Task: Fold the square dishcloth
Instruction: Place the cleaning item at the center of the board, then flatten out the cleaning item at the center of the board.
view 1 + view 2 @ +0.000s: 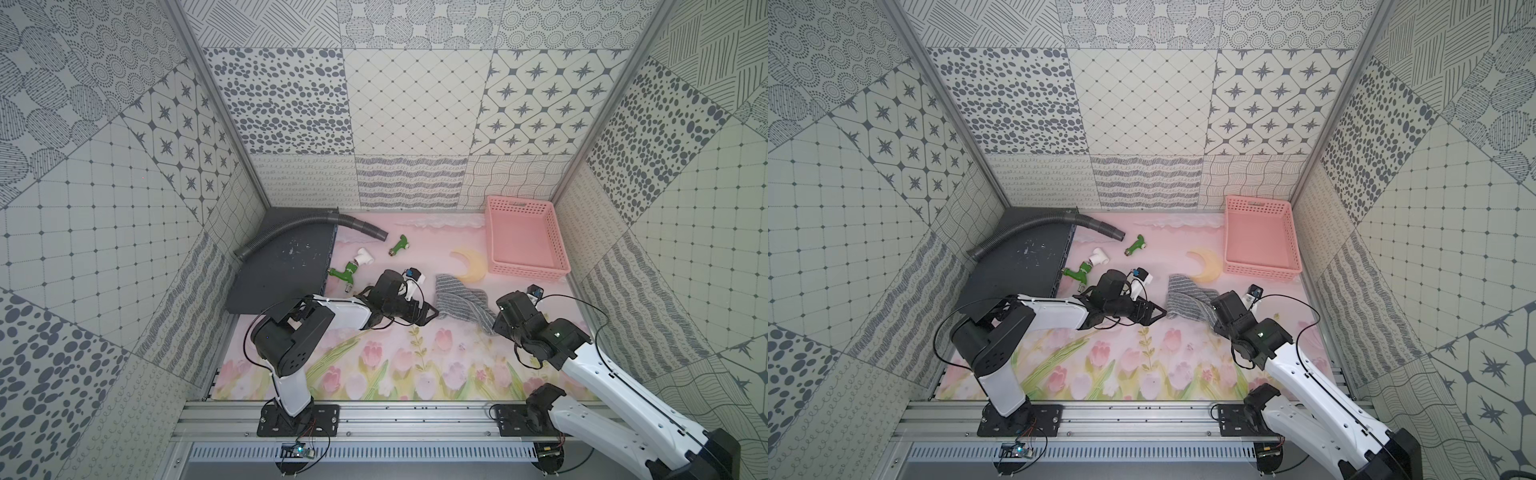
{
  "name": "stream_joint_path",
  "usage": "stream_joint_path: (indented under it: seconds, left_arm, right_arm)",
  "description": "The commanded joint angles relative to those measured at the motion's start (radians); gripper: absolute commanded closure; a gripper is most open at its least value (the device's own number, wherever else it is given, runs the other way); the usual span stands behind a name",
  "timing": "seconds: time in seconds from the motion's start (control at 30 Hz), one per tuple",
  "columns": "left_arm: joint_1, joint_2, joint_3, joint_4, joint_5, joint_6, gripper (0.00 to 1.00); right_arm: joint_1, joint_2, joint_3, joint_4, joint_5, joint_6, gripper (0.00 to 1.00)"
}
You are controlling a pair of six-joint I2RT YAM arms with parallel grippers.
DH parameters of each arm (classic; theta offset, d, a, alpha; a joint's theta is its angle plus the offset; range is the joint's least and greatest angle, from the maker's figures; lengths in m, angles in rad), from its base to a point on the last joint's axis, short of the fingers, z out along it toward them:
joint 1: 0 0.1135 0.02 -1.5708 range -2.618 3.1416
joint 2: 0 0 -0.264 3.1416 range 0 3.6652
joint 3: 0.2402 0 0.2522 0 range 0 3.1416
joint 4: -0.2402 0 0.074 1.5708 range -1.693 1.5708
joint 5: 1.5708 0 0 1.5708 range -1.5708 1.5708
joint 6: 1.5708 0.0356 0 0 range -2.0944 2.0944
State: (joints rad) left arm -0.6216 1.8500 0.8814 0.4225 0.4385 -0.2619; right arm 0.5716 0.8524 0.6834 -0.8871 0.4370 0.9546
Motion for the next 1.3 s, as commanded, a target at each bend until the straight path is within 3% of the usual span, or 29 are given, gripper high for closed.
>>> stream_joint_path:
  seconds: [0.0,0.07,0.3,0.57,0.7,0.93,1.03,1.27]
  left_arm:
    - [-0.009,0.094,0.133,-0.023,0.032,0.172,0.17]
    - [-0.009,0.13,0.191,-0.074,0.03,0.201,0.23]
    - [-0.009,0.213,0.31,-0.165,0.013,0.25,0.28]
    - [-0.009,0.254,0.347,-0.195,0.039,0.263,0.35]
    - [-0.009,0.257,0.34,-0.192,0.042,0.26,0.47]
    - [-0.008,0.238,0.31,-0.172,0.03,0.245,0.89]
    - [-0.009,0.218,0.284,-0.154,0.026,0.231,0.94]
    - [-0.009,0.17,0.24,-0.127,0.032,0.209,0.94]
  right_arm:
    - [-0.001,-0.001,0.011,0.004,0.014,-0.009,0.4]
    - [-0.001,-0.001,0.01,0.005,0.015,-0.012,0.4]
    - [0.0,-0.015,0.016,0.007,0.003,-0.017,0.4]
    - [-0.001,0.016,0.008,0.035,-0.06,-0.045,0.41]
    - [0.003,0.047,0.004,0.072,-0.123,-0.089,0.43]
    - [0.061,0.117,0.019,0.07,-0.113,-0.104,0.47]
    - [0.091,0.157,0.037,0.055,-0.088,-0.097,0.47]
    - [0.116,0.289,0.072,0.036,-0.027,-0.095,0.39]
